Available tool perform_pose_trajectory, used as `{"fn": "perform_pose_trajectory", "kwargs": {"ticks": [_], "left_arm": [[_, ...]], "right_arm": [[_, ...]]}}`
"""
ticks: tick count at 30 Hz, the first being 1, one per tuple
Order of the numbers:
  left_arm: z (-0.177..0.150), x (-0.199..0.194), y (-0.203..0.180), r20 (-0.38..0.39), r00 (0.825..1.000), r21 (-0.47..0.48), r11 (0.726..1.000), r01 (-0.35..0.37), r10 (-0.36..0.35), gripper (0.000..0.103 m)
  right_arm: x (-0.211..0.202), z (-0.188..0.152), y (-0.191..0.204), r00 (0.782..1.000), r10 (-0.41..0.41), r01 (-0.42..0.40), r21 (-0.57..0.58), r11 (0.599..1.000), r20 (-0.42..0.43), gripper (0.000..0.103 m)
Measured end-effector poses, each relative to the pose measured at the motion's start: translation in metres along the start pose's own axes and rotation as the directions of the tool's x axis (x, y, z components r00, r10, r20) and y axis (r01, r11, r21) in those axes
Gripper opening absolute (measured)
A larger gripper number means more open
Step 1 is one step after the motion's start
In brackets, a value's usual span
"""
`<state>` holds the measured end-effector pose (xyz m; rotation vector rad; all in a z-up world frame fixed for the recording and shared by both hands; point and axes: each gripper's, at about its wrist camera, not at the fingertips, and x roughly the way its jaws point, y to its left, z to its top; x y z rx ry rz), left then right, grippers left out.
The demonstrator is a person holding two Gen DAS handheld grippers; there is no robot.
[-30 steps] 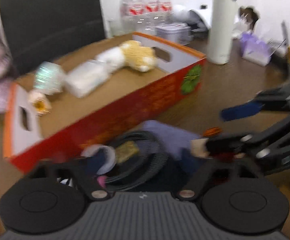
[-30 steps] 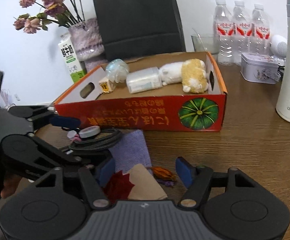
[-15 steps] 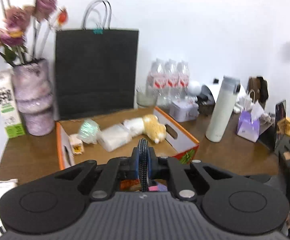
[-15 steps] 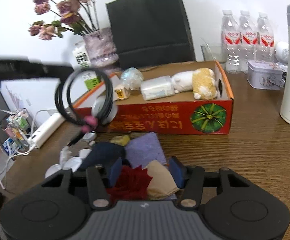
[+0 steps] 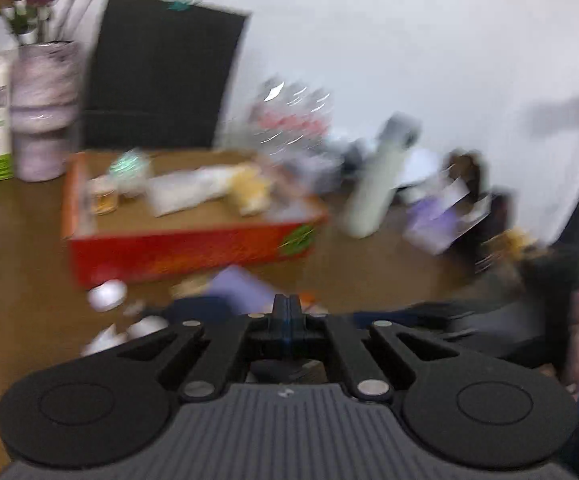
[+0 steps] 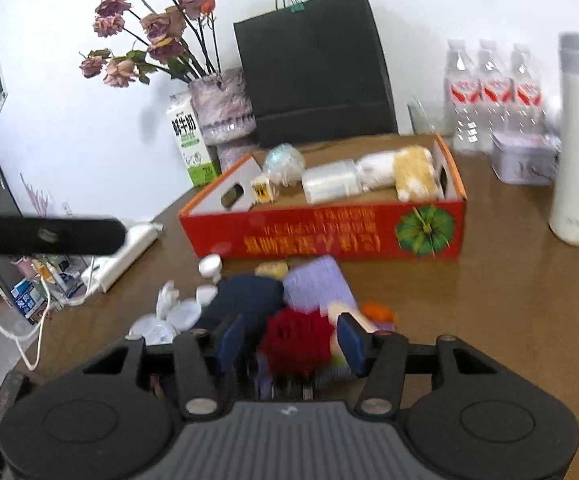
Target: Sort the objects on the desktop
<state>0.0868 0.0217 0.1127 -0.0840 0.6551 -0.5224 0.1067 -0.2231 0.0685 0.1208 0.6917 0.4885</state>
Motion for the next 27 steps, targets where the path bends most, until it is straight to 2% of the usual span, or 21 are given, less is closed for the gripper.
{"fn": "perform_pose_trajectory", "kwargs": {"ticks": [2, 4, 5, 6, 9, 10, 11, 12, 14, 15, 17, 19, 22, 24, 27], "left_arm": [[-0.019, -0.003, 0.008, 0.009, 0.997, -0.014, 0.997, -0.072, 0.072, 0.007], [-0.035, -0.002, 0.009, 0.018, 0.992, -0.002, 0.992, -0.124, 0.124, 0.034], [-0.040, 0.001, 0.009, 0.019, 0.991, -0.011, 0.991, -0.134, 0.134, 0.054], [-0.044, 0.006, 0.008, 0.019, 0.991, -0.015, 0.991, -0.136, 0.136, 0.058], [-0.052, 0.021, 0.000, -0.012, 0.990, 0.019, 0.990, -0.139, 0.139, 0.058], [-0.054, 0.024, -0.002, -0.016, 0.988, 0.027, 0.988, -0.154, 0.155, 0.053], [-0.055, 0.030, 0.000, -0.023, 0.984, 0.010, 0.984, -0.177, 0.177, 0.039], [-0.058, 0.030, 0.005, -0.022, 0.983, -0.027, 0.983, -0.182, 0.181, 0.029], [-0.060, 0.021, 0.015, -0.007, 0.992, -0.109, 0.986, -0.125, 0.125, 0.016], [-0.061, 0.016, 0.016, 0.005, 0.994, -0.127, 0.986, -0.110, 0.112, 0.014], [-0.064, 0.010, 0.011, 0.033, 0.992, -0.135, 0.984, -0.117, 0.123, 0.011], [-0.069, 0.001, 0.009, 0.054, 0.990, -0.162, 0.979, -0.123, 0.133, 0.010], [-0.080, -0.028, 0.006, 0.118, 0.990, -0.258, 0.965, -0.048, 0.081, 0.009], [-0.088, -0.049, -0.001, 0.145, 0.988, -0.276, 0.961, -0.012, 0.054, 0.009], [-0.108, -0.074, -0.005, 0.144, 0.989, -0.284, 0.959, 0.002, 0.041, 0.009]], "right_arm": [[-0.005, -0.015, 0.003, 1.000, -0.009, 0.009, -0.003, 1.000, -0.030, 0.052], [-0.010, -0.028, 0.009, 0.999, 0.009, -0.009, -0.017, 1.000, -0.048, 0.053], [-0.010, -0.032, 0.012, 0.998, 0.022, -0.023, -0.017, 1.000, -0.055, 0.053], [-0.008, -0.033, 0.017, 0.998, 0.038, -0.039, -0.017, 0.999, -0.059, 0.053], [0.002, -0.029, 0.036, 0.998, 0.044, -0.047, -0.066, 0.997, -0.052, 0.052], [0.005, -0.028, 0.044, 0.998, 0.043, -0.046, -0.096, 0.994, -0.036, 0.052], [0.008, -0.027, 0.051, 0.999, 0.039, -0.042, -0.118, 0.992, -0.023, 0.051], [0.013, -0.026, 0.058, 0.999, 0.029, -0.032, -0.149, 0.988, -0.018, 0.051], [0.021, -0.025, 0.066, 1.000, 0.007, -0.010, -0.182, 0.983, -0.018, 0.042], [0.026, -0.026, 0.070, 1.000, -0.005, 0.001, -0.196, 0.981, -0.022, 0.038], [0.034, -0.030, 0.075, 0.999, -0.046, 0.039, -0.220, 0.975, -0.027, 0.032], [0.028, -0.031, 0.078, 0.998, -0.060, 0.058, -0.203, 0.978, -0.001, 0.015], [0.011, -0.036, 0.085, 0.996, -0.094, 0.092, -0.237, 0.967, 0.001, 0.010], [-0.002, -0.043, 0.086, 0.996, -0.086, 0.078, -0.253, 0.964, -0.023, 0.009], [-0.023, -0.061, 0.082, 0.993, -0.084, 0.063, -0.233, 0.970, -0.083, 0.009]]}}
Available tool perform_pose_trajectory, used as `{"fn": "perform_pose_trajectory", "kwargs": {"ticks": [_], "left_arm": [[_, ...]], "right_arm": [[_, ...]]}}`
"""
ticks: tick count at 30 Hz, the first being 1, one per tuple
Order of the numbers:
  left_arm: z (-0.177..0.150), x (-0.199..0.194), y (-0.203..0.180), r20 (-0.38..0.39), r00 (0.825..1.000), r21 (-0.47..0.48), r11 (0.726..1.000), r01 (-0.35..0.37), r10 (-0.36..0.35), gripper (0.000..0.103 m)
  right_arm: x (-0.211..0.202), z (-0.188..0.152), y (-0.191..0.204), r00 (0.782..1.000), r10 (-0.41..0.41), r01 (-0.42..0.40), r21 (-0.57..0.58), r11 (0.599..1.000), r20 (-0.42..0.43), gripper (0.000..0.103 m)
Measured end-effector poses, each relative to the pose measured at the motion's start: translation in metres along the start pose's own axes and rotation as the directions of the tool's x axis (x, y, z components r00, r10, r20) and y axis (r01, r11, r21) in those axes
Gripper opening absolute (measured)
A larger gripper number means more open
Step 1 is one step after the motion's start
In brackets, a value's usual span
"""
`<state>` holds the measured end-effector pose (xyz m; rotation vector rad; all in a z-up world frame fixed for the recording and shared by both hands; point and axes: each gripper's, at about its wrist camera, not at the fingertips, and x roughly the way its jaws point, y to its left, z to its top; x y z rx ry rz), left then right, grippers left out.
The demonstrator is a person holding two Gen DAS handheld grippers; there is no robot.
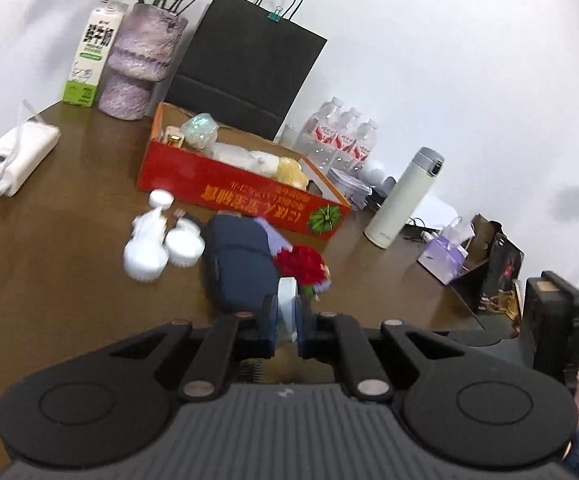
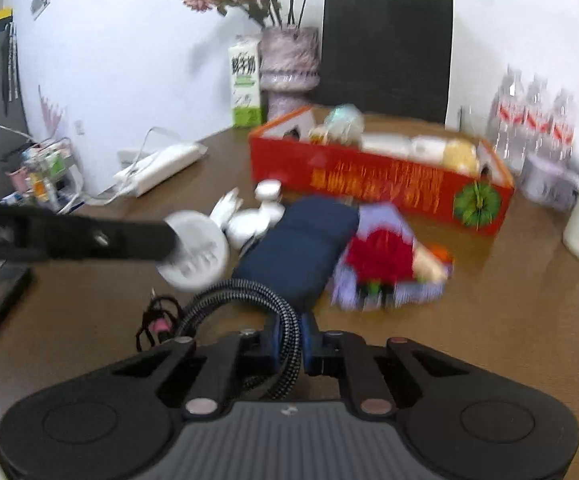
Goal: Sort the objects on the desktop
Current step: 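Grasp the round white charger with the left tool while the right tool grasps its cable, then carry the charger and cable into the cardboard box and release both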
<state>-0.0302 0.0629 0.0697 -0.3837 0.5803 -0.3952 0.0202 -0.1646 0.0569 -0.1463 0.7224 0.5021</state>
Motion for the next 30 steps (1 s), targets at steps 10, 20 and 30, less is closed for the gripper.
{"fn": "perform_pose_trajectory", "kwargs": {"ticks": [10, 20, 30], "left_arm": [[-0.033, 0.013, 0.011, -0.137, 0.979, 0.091, 0.986, -0.143, 0.154, 0.013], [-0.035, 0.034, 0.003, -0.155, 0.973, 0.187, 0.972, -0.142, 0.171, 0.075], [-0.041, 0.036, -0.002, -0.126, 0.971, 0.224, 0.959, -0.174, 0.206, 0.039]], "right_arm": [[-0.024, -0.029, -0.015, 0.981, -0.183, 0.185, 0.019, 0.983, -0.070, 0.028], [-0.016, -0.035, 0.001, 0.998, 0.000, -0.004, -0.078, 0.997, -0.055, 0.094], [0.009, -0.023, 0.004, 0.995, 0.027, -0.023, 0.047, 0.999, -0.097, 0.093]]}}
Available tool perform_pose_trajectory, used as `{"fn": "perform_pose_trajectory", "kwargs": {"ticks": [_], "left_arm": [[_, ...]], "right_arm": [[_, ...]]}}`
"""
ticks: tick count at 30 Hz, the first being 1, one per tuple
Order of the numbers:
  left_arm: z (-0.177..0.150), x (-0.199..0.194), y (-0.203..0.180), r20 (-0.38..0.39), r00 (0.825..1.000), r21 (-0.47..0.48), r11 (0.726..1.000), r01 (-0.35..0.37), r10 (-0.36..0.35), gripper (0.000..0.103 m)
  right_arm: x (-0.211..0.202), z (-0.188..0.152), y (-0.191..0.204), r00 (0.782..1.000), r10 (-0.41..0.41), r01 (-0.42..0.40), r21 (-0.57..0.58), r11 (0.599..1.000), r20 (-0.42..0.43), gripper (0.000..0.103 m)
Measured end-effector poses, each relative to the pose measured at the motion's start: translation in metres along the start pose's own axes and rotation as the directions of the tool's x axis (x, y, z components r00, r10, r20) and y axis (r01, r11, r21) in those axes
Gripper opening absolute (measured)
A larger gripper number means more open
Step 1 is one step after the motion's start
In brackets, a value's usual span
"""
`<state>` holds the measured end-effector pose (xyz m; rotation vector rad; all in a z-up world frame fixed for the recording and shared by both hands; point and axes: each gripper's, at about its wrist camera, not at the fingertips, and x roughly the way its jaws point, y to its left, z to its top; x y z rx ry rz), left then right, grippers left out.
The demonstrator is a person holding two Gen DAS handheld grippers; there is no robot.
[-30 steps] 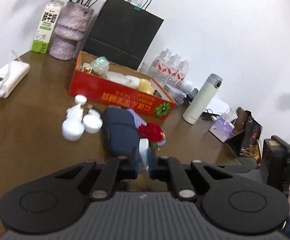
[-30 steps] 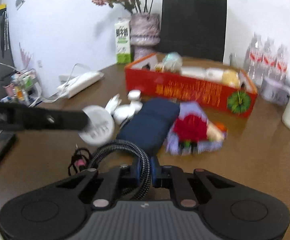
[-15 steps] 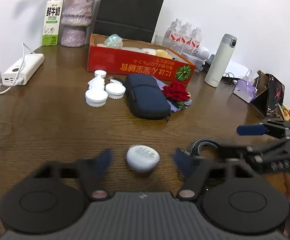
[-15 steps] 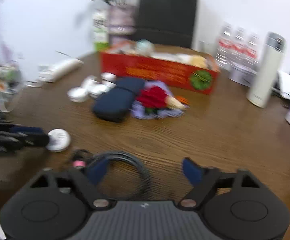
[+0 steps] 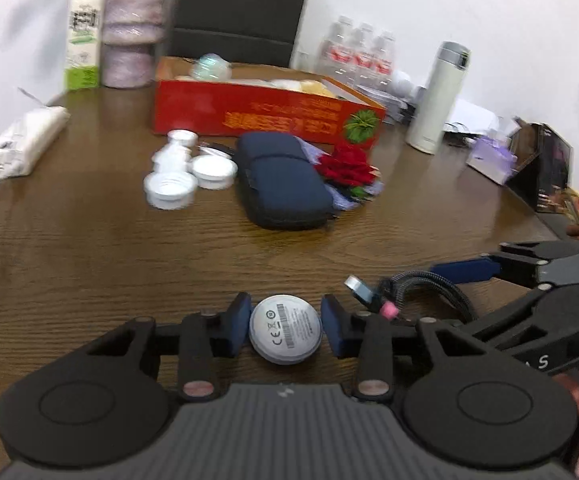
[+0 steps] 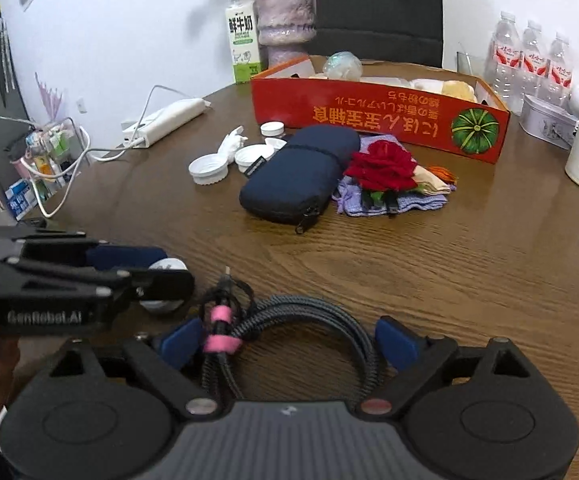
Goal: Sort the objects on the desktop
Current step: 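Carry the charger and cable into the cardboard box and release both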
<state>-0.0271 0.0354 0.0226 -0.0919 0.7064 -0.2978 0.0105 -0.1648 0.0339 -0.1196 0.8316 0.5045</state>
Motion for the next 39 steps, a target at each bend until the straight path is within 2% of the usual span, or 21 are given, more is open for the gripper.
{"fn": "perform_pose_trajectory", "kwargs": {"ticks": [4, 10, 15, 19, 22, 24, 27, 29, 30, 34, 37, 39], "left_arm": [[0.000, -0.005, 0.010, 0.007, 1.000, -0.050, 0.999, 0.007, -0.006, 0.039], [0.003, -0.022, 0.013, 0.067, 0.998, -0.058, 0.998, 0.023, -0.019, 0.039], [0.017, -0.035, 0.015, 0.120, 0.992, -0.067, 0.997, 0.038, -0.030, 0.039], [0.042, -0.043, 0.018, 0.160, 0.987, -0.053, 0.998, 0.042, -0.033, 0.039], [0.081, -0.043, 0.025, 0.172, 0.983, -0.011, 0.998, 0.060, -0.058, 0.039], [0.113, -0.036, 0.029, 0.178, 0.983, 0.024, 0.999, 0.045, -0.049, 0.039], [0.169, -0.008, 0.031, 0.169, 0.985, 0.073, 0.997, 0.022, -0.034, 0.039], [0.205, 0.023, 0.031, 0.154, 0.988, 0.083, 0.997, 0.005, -0.018, 0.039], [0.220, 0.039, 0.032, 0.144, 0.990, 0.074, 0.997, -0.008, -0.003, 0.039], [0.266, 0.117, 0.042, 0.063, 0.998, 0.032, 0.999, -0.021, 0.019, 0.039], [0.281, 0.176, 0.054, -0.003, 0.997, 0.010, 0.997, -0.075, 0.075, 0.039], [0.285, 0.214, 0.066, -0.046, 0.991, -0.010, 0.992, -0.124, 0.123, 0.039]], "right_arm": [[0.006, -0.001, 0.016, 0.997, -0.071, 0.071, -0.072, 0.995, 0.003, 0.090], [-0.006, -0.005, 0.019, 0.997, -0.082, 0.082, -0.088, 0.993, 0.009, 0.084], [-0.028, 0.008, 0.008, 0.991, -0.097, 0.102, -0.052, 0.993, 0.096, 0.084], [-0.041, 0.034, -0.009, 0.978, -0.120, 0.125, -0.019, 0.992, 0.171, 0.085], [-0.041, 0.066, -0.024, 0.968, -0.127, 0.133, -0.012, 0.991, 0.216, 0.085], [-0.038, 0.096, -0.035, 0.962, -0.118, 0.125, -0.011, 0.992, 0.247, 0.085], [-0.025, 0.150, -0.054, 0.953, -0.118, 0.119, 0.013, 0.993, 0.280, 0.085], [-0.003, 0.190, -0.069, 0.958, -0.108, 0.103, 0.032, 0.994, 0.265, 0.085], [0.016, 0.212, -0.077, 0.964, -0.105, 0.096, 0.046, 0.994, 0.246, 0.085], [0.100, 0.270, -0.102, 0.979, -0.165, 0.157, 0.071, 0.985, 0.118, 0.085], [0.158, 0.286, -0.116, 0.982, -0.188, 0.185, 0.083, 0.979, 0.025, 0.085], [0.187, 0.288, -0.122, 0.983, -0.186, 0.186, 0.094, 0.978, -0.004, 0.086]]}}
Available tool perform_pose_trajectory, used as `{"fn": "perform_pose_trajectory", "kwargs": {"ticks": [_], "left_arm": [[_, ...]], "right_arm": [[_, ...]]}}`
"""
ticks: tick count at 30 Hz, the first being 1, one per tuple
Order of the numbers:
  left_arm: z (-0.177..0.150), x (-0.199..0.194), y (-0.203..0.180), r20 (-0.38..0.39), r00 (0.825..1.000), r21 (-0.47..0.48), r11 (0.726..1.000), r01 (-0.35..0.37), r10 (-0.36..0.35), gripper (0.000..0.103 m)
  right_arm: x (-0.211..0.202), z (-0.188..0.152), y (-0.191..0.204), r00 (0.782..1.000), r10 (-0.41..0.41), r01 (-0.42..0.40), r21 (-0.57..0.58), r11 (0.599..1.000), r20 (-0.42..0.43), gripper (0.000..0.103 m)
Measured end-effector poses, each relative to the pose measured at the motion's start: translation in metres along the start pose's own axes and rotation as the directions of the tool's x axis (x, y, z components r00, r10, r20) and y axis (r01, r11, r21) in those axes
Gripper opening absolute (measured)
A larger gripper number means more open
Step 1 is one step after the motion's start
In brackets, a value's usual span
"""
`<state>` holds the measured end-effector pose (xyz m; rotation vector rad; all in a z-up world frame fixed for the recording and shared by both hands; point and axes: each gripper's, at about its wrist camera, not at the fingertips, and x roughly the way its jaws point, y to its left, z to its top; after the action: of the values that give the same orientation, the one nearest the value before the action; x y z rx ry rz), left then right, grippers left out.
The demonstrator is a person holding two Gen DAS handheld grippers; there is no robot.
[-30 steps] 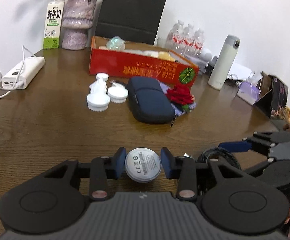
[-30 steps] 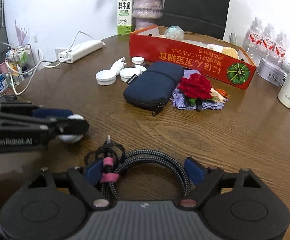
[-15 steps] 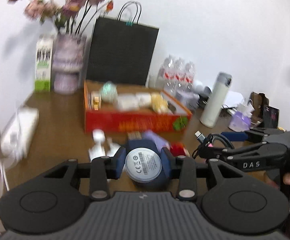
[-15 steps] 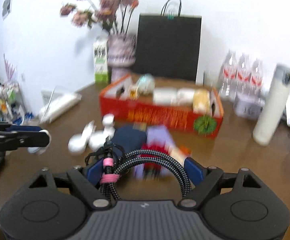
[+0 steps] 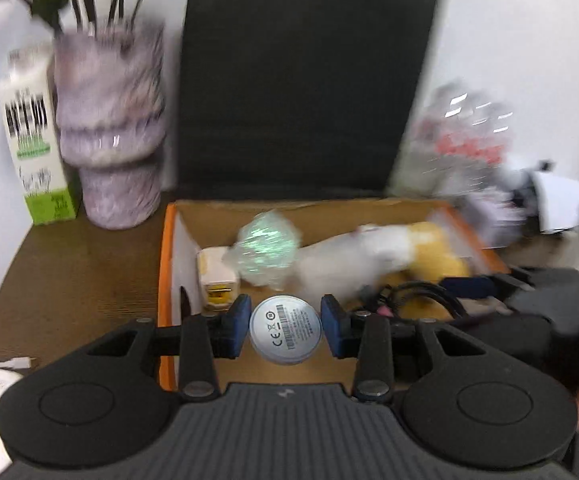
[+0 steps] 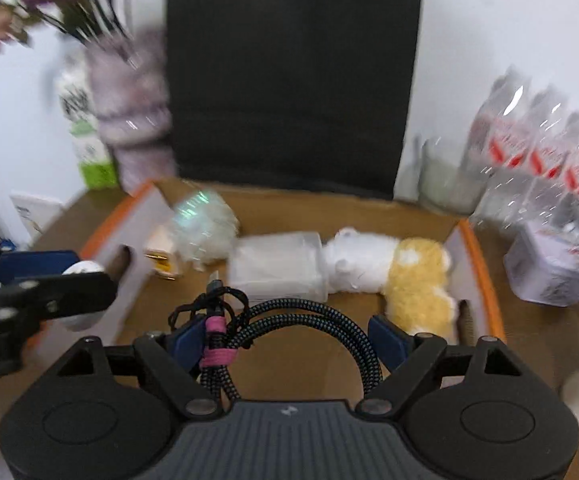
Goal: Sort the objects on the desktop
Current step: 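Carry the charger and cable into the cardboard box and release both, then withdraw both tools back over the table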
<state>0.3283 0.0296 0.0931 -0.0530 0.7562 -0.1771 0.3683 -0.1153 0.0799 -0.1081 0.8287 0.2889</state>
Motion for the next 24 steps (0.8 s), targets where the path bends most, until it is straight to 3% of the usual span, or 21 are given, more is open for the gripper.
{"fn": "perform_pose_trajectory", "kwargs": {"ticks": [4, 8, 12, 15, 17, 19, 20, 24], "left_arm": [[0.005, 0.043, 0.009, -0.054, 0.998, -0.008, 1.000, -0.027, 0.026, 0.039], [0.005, 0.044, 0.009, -0.058, 0.998, -0.014, 1.000, -0.024, 0.023, 0.039], [0.007, 0.031, -0.006, -0.049, 0.997, -0.012, 0.998, 0.066, -0.067, 0.039], [0.003, 0.035, -0.031, -0.116, 0.982, 0.015, 0.988, 0.151, -0.148, 0.040], [-0.001, 0.042, -0.047, -0.145, 0.974, 0.028, 0.983, 0.179, -0.173, 0.045], [-0.005, 0.046, -0.053, -0.157, 0.975, 0.025, 0.986, 0.165, -0.159, 0.066], [-0.008, 0.041, -0.052, -0.149, 0.979, 0.010, 0.990, 0.139, -0.136, 0.071], [-0.031, -0.025, -0.041, 0.001, 0.996, -0.062, 0.994, 0.093, -0.093, 0.071]], "right_arm": [[0.037, -0.005, 0.006, 0.998, 0.013, -0.013, -0.002, 1.000, -0.063, 0.081], [0.015, -0.007, 0.004, 0.998, 0.058, -0.059, -0.056, 0.997, -0.025, 0.082], [-0.021, -0.011, -0.028, 0.998, -0.022, 0.023, -0.020, 1.000, 0.051, 0.089], [-0.038, -0.015, -0.047, 0.992, -0.099, 0.097, 0.020, 0.995, 0.073, 0.089], [-0.043, -0.018, -0.056, 0.990, -0.122, 0.118, 0.046, 0.992, 0.075, 0.089], [-0.050, -0.024, -0.060, 0.985, -0.159, 0.155, 0.064, 0.986, 0.071, 0.087], [-0.054, -0.028, -0.062, 0.984, -0.165, 0.160, 0.064, 0.985, 0.072, 0.087], [-0.094, -0.059, -0.064, 0.986, -0.118, 0.107, 0.095, 0.990, 0.118, 0.087]]}}
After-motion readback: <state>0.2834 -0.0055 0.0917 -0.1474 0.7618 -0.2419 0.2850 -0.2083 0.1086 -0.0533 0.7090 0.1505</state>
